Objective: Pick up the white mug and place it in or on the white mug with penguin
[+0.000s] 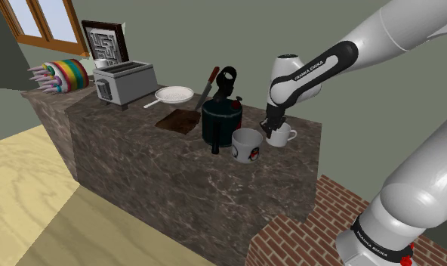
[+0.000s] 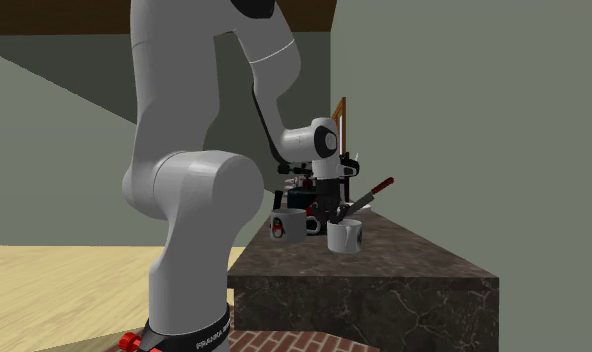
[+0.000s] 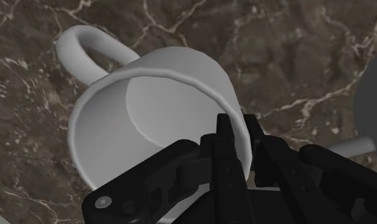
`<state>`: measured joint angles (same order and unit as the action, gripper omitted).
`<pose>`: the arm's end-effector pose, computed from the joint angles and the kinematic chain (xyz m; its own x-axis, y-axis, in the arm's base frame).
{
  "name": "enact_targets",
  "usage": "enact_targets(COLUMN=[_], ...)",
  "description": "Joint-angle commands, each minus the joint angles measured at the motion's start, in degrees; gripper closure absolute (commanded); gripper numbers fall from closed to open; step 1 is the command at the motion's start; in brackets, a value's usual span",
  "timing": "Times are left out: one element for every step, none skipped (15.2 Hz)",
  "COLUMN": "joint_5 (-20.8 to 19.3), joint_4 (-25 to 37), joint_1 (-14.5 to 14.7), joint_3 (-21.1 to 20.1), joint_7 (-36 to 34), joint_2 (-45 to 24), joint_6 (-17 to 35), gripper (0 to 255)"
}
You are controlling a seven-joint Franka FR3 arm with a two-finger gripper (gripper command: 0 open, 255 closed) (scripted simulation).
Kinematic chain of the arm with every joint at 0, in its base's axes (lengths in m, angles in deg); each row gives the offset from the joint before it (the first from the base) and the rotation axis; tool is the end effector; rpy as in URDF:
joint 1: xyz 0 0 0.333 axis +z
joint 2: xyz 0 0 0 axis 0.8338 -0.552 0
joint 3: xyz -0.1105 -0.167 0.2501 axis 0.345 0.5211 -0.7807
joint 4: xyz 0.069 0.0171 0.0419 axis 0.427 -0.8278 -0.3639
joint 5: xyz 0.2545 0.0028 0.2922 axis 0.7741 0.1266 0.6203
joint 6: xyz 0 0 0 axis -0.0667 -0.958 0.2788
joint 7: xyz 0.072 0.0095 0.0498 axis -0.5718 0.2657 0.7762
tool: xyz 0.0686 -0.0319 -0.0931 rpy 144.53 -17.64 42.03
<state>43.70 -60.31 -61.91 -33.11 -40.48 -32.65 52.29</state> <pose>0.4611 -0.0653 0.3317 0.9842 -0.1703 0.0477 -0.1726 -0.9838 0.0493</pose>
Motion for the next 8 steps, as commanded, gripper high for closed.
enact_targets(joint_5=[0.0, 0.0, 0.0, 0.0, 0.0, 0.0, 0.04, 0.08], joint_4=[0.0, 0.0, 0.0, 0.0, 0.0, 0.0, 0.28, 0.57], joint_1=[0.0, 0.0, 0.0, 0.0, 0.0, 0.0, 0.01, 0.02], joint_3=[0.0, 0.0, 0.0, 0.0, 0.0, 0.0, -0.01, -0.02], joint_7=[0.0, 0.0, 0.0, 0.0, 0.0, 0.0, 0.05, 0.11], joint_2=[0.0, 0.0, 0.0, 0.0, 0.0, -0.01, 0.55, 1.1], joint_6=[0.0, 0.0, 0.0, 0.0, 0.0, 0.01, -0.83, -1.67], gripper=[255, 255, 255, 255, 255, 255, 255, 255])
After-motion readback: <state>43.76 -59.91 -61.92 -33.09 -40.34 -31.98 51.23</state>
